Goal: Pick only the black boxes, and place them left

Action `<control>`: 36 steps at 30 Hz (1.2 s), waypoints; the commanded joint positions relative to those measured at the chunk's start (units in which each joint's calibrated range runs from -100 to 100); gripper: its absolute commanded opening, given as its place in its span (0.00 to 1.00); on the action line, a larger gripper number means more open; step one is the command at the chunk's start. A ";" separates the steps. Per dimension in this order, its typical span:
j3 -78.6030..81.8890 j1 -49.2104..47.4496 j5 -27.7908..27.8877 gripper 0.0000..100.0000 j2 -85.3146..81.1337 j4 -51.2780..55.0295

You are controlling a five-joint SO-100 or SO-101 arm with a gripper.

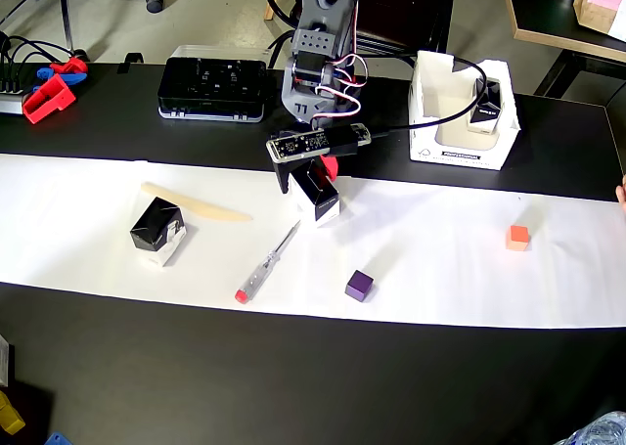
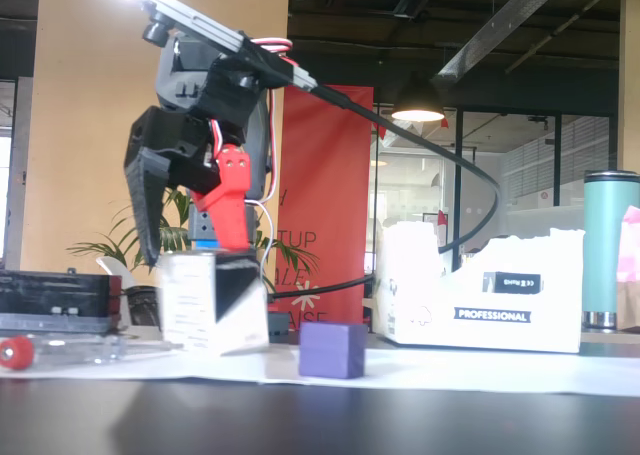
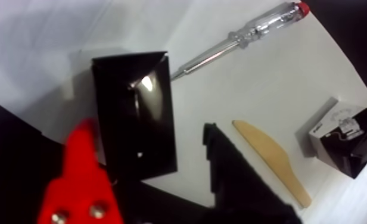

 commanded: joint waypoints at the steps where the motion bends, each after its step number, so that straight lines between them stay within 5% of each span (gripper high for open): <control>1: 0.92 -1.25 -0.18 0.13 0.49 -1.31; 6: 0.30 -1.25 -1.02 0.07 4.12 -1.31; 22: -9.81 -14.42 -18.23 0.07 -1.65 0.20; 28: -15.48 -17.10 -18.65 0.07 -8.36 15.06; 36: -27.98 -28.45 -27.07 0.07 -12.63 32.07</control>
